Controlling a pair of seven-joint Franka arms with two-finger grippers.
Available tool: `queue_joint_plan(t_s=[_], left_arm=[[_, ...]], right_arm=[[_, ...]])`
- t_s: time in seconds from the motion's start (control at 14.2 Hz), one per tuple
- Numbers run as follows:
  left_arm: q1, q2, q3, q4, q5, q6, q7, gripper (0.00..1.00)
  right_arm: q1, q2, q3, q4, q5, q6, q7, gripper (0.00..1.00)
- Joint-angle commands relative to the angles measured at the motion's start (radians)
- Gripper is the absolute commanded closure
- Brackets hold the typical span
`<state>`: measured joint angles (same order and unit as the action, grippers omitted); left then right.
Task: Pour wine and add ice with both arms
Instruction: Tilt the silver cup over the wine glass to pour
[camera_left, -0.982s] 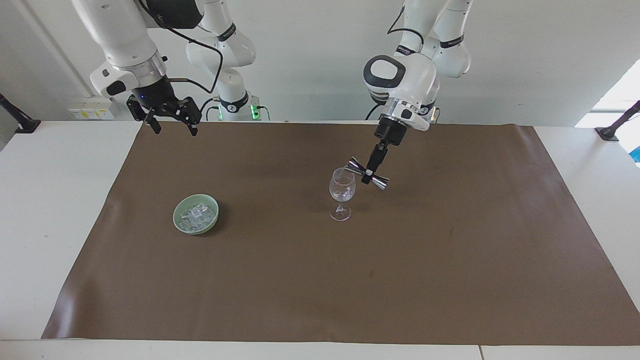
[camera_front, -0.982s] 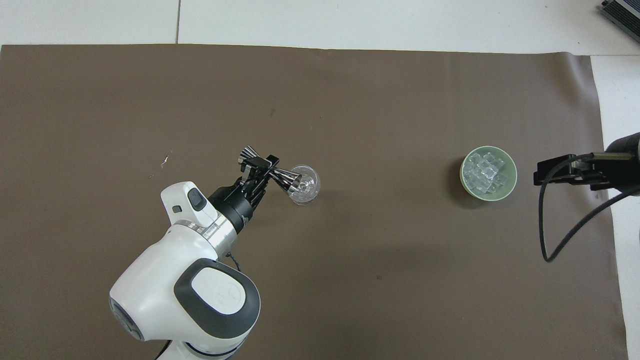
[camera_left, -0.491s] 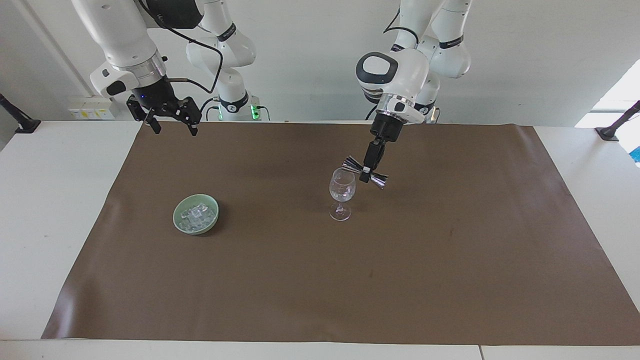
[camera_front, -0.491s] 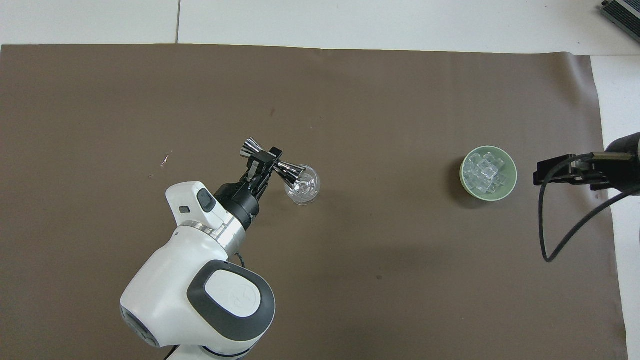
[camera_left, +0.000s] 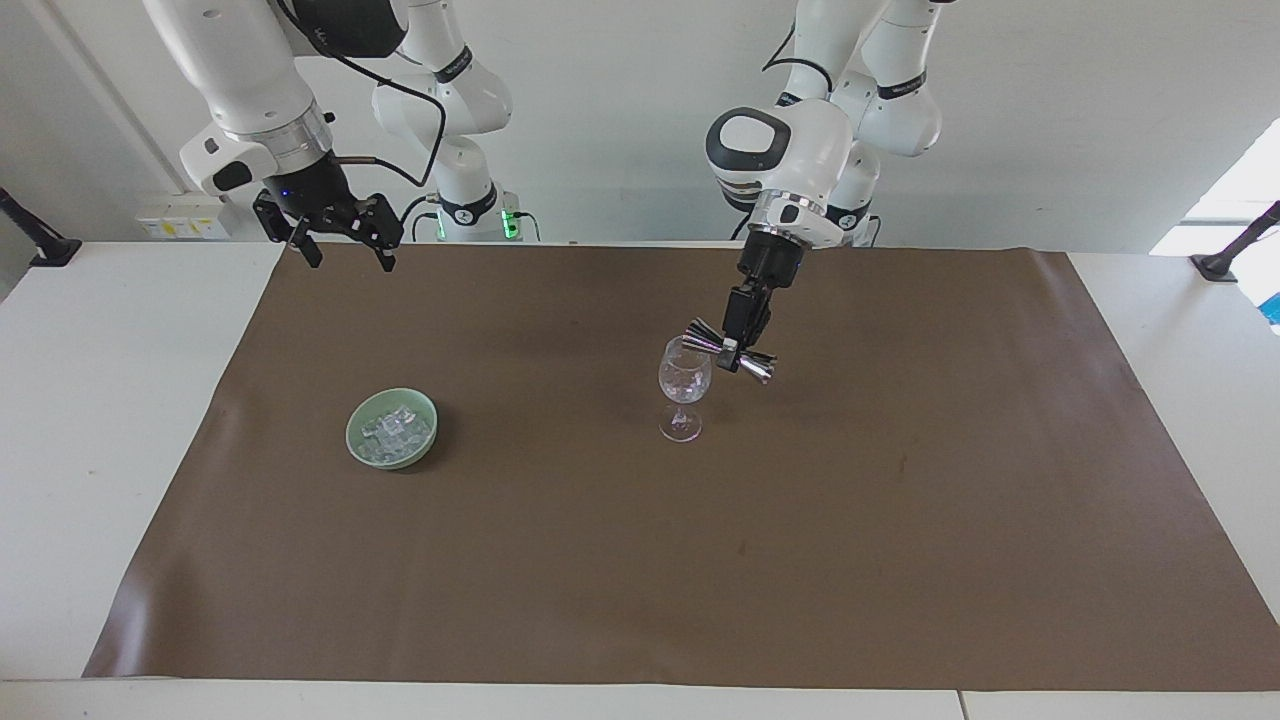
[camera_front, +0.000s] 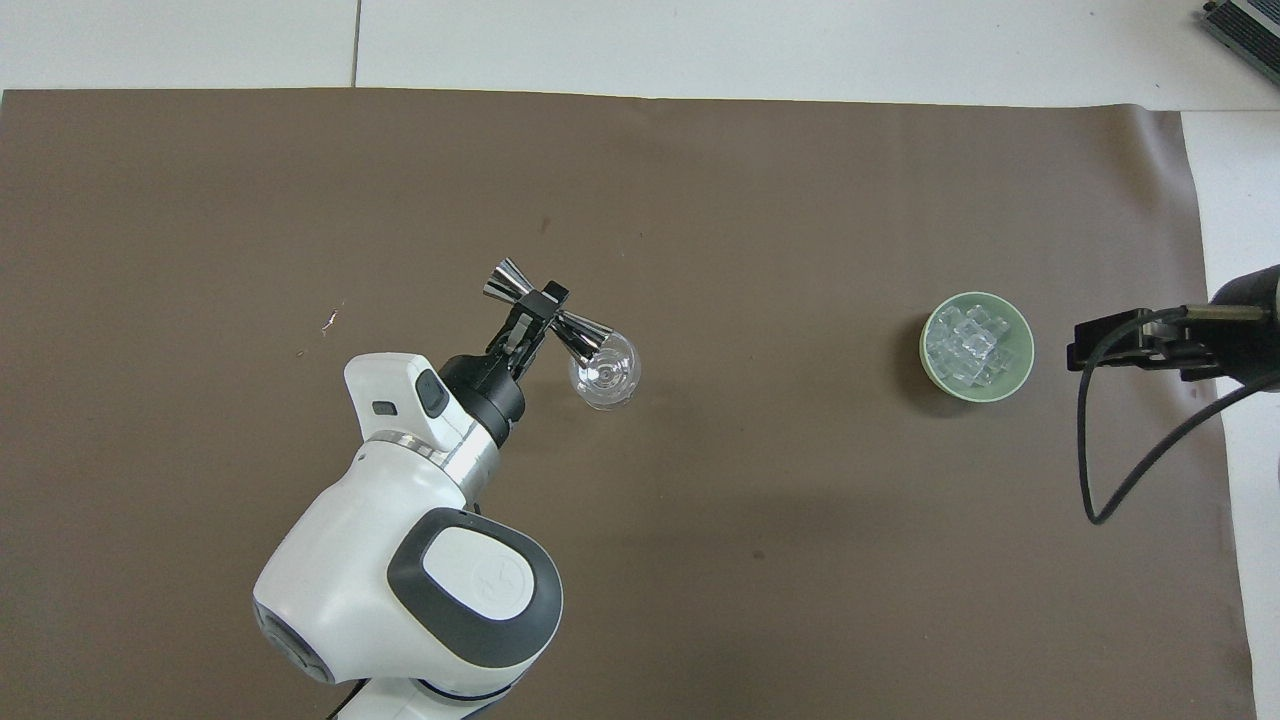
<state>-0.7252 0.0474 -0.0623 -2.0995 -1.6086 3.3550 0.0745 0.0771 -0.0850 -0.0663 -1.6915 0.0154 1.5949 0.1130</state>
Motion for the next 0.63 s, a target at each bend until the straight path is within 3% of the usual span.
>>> queue_joint_plan(t_s=[0.0, 0.56], left_arm=[[-0.028, 0.028, 0.013, 0.030, 0.006, 0.055, 0.051, 1.00], [-0.046, 0.049, 0.012, 0.044, 0.006, 0.093, 0.188, 1.00]], right_arm=[[0.001, -0.016, -0.003, -0.019, 0.006, 0.011, -0.026, 0.00], [0.001, -0.016, -0.003, -0.019, 0.006, 0.011, -0.026, 0.00]])
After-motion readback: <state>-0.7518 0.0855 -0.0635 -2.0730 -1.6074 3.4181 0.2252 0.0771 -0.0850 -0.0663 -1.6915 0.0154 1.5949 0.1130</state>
